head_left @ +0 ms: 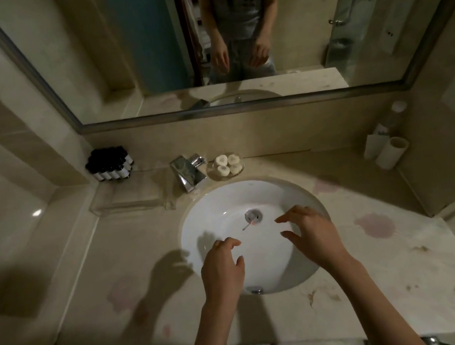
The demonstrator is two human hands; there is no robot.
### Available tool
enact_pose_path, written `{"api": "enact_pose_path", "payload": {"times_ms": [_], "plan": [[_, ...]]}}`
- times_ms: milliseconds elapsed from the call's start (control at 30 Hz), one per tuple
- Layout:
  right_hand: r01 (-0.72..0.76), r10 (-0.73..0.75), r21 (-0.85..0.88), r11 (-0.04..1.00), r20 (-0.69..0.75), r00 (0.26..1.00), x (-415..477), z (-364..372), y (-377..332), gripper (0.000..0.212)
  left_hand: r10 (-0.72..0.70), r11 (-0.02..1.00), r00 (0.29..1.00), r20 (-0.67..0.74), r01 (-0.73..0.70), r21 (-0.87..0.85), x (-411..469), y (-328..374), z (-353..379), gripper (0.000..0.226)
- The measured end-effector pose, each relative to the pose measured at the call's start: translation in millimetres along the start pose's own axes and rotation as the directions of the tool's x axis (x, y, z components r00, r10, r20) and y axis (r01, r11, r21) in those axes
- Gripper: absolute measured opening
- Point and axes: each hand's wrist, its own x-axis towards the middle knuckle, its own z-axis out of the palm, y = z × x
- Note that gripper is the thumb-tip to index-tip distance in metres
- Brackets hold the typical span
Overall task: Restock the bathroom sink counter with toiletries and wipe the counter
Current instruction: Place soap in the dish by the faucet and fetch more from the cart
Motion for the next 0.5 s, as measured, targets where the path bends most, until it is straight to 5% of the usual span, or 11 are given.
{"api": "enact_pose_path", "payload": {"times_ms": [500], "plan": [[0.251,-0.256,0.049,0.967,0.169,0.952,-14,36,-32,0.020,-0.224,0.974,0.957,-0.184,0.211,-0.086,-64,-29,2,0.031]]}}
